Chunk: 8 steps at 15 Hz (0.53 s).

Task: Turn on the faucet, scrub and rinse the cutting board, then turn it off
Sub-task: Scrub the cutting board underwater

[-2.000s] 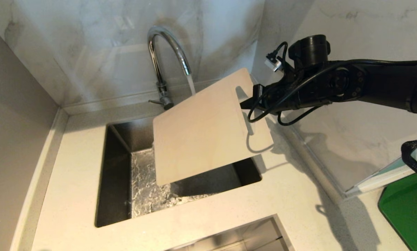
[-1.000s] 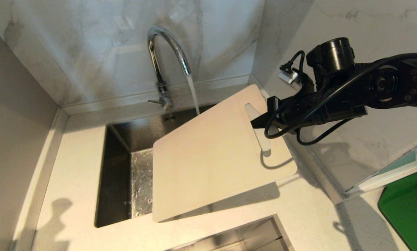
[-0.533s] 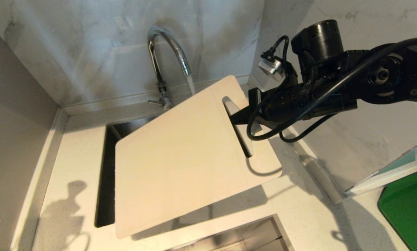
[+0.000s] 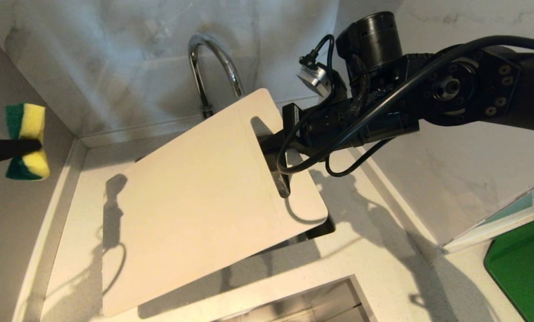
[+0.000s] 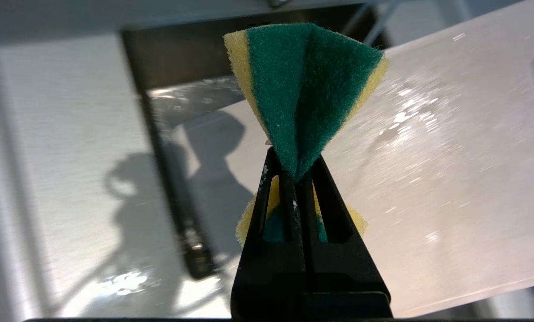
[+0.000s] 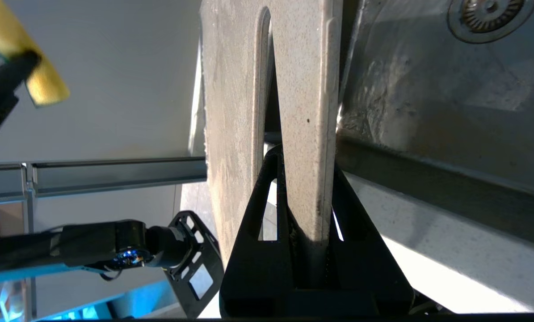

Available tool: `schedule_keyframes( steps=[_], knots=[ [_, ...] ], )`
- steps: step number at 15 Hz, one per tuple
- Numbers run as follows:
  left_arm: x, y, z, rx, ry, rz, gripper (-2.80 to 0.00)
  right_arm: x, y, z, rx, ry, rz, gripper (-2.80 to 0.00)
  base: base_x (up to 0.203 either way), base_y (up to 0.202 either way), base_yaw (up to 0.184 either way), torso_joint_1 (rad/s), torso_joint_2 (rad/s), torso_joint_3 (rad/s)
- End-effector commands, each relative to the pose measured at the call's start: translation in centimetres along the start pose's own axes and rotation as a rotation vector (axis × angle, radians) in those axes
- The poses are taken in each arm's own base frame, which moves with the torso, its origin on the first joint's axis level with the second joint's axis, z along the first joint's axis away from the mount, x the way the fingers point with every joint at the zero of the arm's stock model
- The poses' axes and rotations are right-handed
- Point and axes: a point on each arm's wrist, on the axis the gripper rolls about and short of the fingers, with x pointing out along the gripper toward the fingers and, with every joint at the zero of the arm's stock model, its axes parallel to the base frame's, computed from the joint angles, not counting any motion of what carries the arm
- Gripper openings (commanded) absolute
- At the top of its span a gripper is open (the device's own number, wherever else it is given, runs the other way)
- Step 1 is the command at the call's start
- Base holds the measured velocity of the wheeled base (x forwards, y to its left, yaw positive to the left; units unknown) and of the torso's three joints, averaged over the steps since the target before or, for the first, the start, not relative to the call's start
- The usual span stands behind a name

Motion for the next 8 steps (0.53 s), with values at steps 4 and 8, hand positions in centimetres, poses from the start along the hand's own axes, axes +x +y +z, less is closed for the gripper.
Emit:
schedule_keyframes(
  steps=[4, 8],
  knots=[
    [8.0, -4.5, 0.0, -0.083, 0.117, -0.095, -2.80, 1.1, 0.2, 0.0, -0.006, 0.015, 0.018, -2.80, 0.000, 0.000, 0.000, 0.000, 0.00, 0.000],
    [12.9, -6.8, -0.5, -0.089, 0.126, -0.124, -2.80, 0.9, 0.8, 0.0, -0.015, 0.011, 0.028, -2.80, 0.000, 0.000, 0.000, 0.000, 0.00, 0.000]
  ],
)
